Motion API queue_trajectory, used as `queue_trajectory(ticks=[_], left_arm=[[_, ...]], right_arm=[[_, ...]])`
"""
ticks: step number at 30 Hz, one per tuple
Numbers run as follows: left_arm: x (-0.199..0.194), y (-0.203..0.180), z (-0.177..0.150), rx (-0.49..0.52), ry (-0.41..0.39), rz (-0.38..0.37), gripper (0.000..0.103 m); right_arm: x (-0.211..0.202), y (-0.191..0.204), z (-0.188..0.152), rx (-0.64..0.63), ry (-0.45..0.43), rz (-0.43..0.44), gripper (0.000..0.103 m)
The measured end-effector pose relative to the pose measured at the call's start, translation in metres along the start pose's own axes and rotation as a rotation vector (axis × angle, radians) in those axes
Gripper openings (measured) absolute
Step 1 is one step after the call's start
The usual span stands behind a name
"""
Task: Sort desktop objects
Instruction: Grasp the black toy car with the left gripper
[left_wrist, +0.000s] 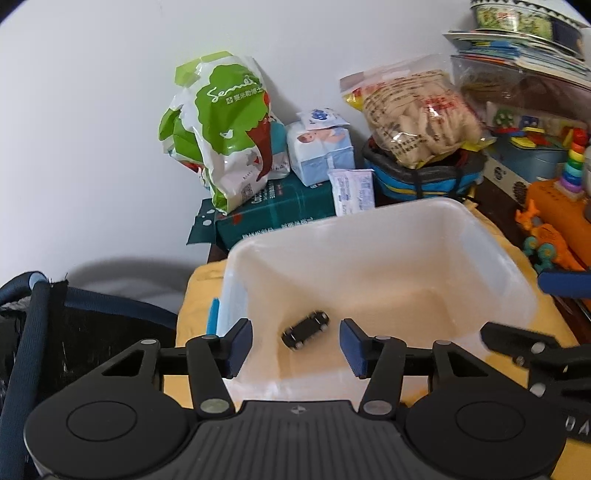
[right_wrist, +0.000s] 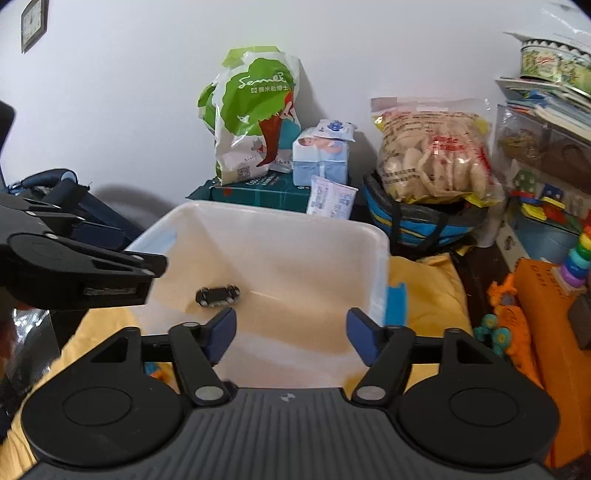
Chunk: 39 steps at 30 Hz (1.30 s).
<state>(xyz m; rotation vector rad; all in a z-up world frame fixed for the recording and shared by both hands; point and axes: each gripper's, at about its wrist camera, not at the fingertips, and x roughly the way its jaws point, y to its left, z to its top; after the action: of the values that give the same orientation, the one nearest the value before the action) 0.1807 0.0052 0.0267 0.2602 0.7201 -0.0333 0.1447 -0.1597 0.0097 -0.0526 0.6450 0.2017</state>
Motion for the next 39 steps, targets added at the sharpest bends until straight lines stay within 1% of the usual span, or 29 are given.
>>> queue_trajectory(ticks=[3,9,13,16,18,22,25,27,30,32,34,36,39], left_arm=[[-0.010,-0.002,-0.021,-0.010,0.024,-0.032,0.058],[-0.007,-0.022,-0.070,0.046,0.125,-0.077,0.058],[0.002,-0.039,-0.102,0.049,0.222,-0.136,0.058],[0.010,-0.050,-0.118,0.030,0.287,-0.177,0.058],[0.015,-0.056,-0.127,0.018,0.317,-0.191,0.058],[0.023,-0.065,-0.138,0.031,0.344,-0.181,0.059],[0.024,-0.067,-0.138,0.022,0.331,-0.189,0.059],[0.026,-0.068,-0.136,0.004,0.345,-0.198,0.058],[0.027,-0.070,-0.134,-0.029,0.355,-0.234,0.058],[0.030,-0.073,-0.135,-0.021,0.360,-0.226,0.058],[0.035,-0.073,-0.137,-0.027,0.371,-0.227,0.054],[0.040,-0.071,-0.139,-0.033,0.378,-0.235,0.033],[0.039,-0.068,-0.140,-0.009,0.372,-0.232,0.033]], right_arm=[[-0.012,-0.007,-0.016,0.021,0.017,0.003,0.071],[-0.015,-0.015,-0.054,0.044,0.100,0.000,0.071],[-0.014,-0.013,-0.079,0.023,0.158,0.011,0.068],[-0.014,-0.010,-0.094,-0.014,0.187,0.017,0.068],[-0.016,-0.009,-0.101,-0.031,0.195,0.022,0.068],[-0.018,-0.012,-0.109,-0.015,0.206,0.026,0.068],[-0.020,-0.015,-0.112,-0.007,0.205,0.025,0.068],[-0.021,-0.017,-0.113,-0.008,0.205,0.022,0.068],[-0.021,-0.019,-0.113,-0.005,0.203,0.017,0.068],[-0.021,-0.021,-0.113,0.002,0.203,0.015,0.068],[-0.019,-0.022,-0.114,0.005,0.206,0.015,0.068],[-0.018,-0.022,-0.113,0.002,0.207,0.020,0.068],[-0.013,-0.018,-0.113,-0.022,0.214,0.043,0.068]])
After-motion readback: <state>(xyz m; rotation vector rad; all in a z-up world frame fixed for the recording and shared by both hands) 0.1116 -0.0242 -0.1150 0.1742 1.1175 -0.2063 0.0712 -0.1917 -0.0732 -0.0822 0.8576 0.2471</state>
